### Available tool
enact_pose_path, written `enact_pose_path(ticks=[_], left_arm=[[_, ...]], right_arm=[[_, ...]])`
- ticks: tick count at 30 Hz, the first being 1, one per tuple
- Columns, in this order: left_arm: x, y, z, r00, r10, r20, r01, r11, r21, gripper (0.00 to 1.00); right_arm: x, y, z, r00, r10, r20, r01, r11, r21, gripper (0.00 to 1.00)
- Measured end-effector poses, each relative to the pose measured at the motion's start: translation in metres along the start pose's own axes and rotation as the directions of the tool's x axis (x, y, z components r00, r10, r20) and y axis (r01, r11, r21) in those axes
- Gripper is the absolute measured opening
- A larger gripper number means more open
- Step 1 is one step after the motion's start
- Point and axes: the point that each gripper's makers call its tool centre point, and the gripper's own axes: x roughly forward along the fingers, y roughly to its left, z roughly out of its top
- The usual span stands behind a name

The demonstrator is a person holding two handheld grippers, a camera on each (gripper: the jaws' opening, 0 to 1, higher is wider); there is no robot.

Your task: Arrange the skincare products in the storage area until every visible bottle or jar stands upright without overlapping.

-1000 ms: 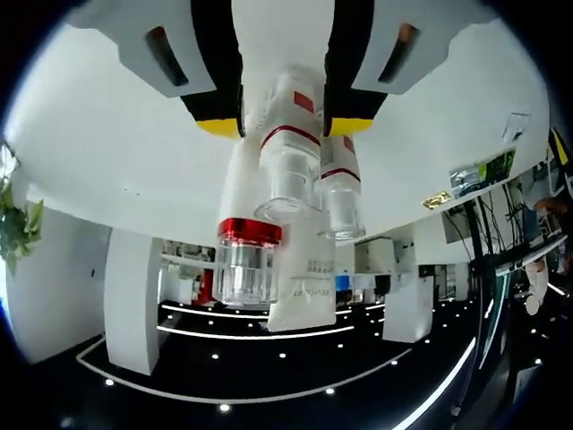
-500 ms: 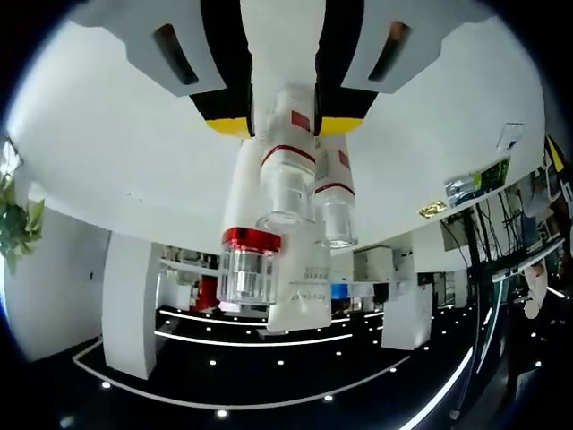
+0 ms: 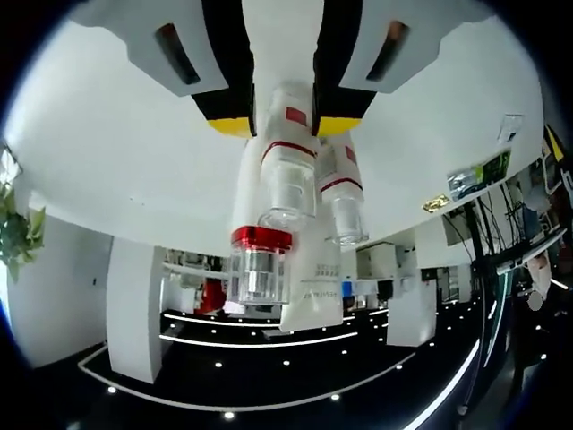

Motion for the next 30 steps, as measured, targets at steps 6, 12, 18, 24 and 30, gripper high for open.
enact_pose_path(ticks=[6,12,18,24,30], left_arm=[[0.0,0.002,0.0,1.0,0.007,-0.003,-0.007,1.0,-0.003,0.28],[-0.004,0.007,0.011,0.998,0.031,0.059,-0.029,0.999,-0.036,0.33],[-0.008,0.014,0.018,0.992,0.075,0.105,-0.072,0.997,-0.031,0.37],[-0.015,0.016,0.027,0.982,0.093,0.164,-0.087,0.995,-0.045,0.37],[-0.018,0.015,0.029,0.978,0.111,0.177,-0.109,0.994,-0.019,0.37]], right_arm=[[-0.021,0.014,-0.016,0.999,0.036,-0.039,-0.036,0.999,0.02,0.23],[-0.042,0.039,-0.01,0.995,0.09,-0.035,-0.088,0.994,0.065,0.2],[-0.063,0.083,0.017,0.976,0.216,0.017,-0.216,0.975,0.057,0.23],[-0.097,0.123,0.026,0.953,0.3,0.03,-0.301,0.948,0.098,0.28],[-0.134,0.153,0.035,0.928,0.369,0.042,-0.372,0.924,0.085,0.31]])
